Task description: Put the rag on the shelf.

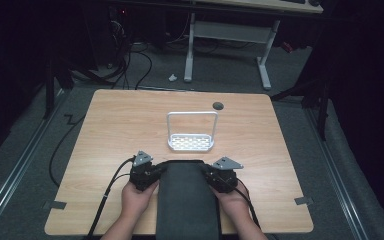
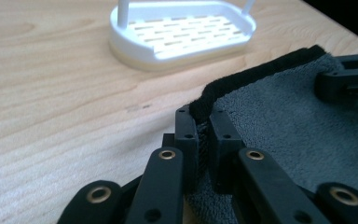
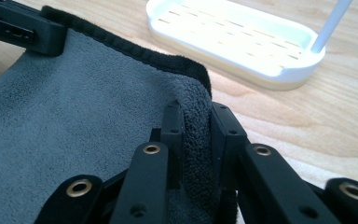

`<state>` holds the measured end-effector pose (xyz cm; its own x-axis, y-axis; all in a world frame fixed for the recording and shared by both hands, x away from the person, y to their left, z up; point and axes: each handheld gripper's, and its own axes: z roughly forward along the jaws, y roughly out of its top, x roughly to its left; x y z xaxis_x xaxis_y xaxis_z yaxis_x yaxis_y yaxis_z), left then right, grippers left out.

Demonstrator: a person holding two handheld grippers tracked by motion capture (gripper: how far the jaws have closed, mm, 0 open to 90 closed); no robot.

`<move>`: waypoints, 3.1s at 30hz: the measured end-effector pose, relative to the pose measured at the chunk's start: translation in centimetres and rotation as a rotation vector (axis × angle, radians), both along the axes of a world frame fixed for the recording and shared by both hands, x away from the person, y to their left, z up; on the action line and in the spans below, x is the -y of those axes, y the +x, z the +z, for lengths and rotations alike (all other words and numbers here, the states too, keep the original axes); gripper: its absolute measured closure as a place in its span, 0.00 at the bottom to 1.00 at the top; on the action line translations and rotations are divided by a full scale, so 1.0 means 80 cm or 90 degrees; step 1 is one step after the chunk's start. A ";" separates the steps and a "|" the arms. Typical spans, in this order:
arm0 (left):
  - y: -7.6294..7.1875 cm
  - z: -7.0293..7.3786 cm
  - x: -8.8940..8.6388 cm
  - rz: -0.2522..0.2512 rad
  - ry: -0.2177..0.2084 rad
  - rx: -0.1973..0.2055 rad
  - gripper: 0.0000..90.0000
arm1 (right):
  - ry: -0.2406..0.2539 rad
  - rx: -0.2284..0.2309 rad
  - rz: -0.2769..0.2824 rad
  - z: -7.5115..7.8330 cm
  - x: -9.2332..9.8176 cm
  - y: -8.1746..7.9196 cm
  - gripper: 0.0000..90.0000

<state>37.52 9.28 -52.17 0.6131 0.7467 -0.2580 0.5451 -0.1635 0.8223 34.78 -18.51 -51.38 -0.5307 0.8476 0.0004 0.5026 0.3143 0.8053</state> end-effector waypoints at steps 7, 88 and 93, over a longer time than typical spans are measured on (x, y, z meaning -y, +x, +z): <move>-0.011 0.018 0.000 -0.009 0.001 0.055 0.93 | 0.008 0.026 -0.008 0.013 0.000 -0.008 0.87; 0.041 0.271 0.004 0.012 -0.070 0.311 0.94 | 0.070 0.285 -0.036 0.259 0.009 0.022 0.87; 0.074 0.279 0.006 0.021 -0.053 0.308 0.94 | 0.068 0.279 -0.038 0.268 0.006 0.048 0.87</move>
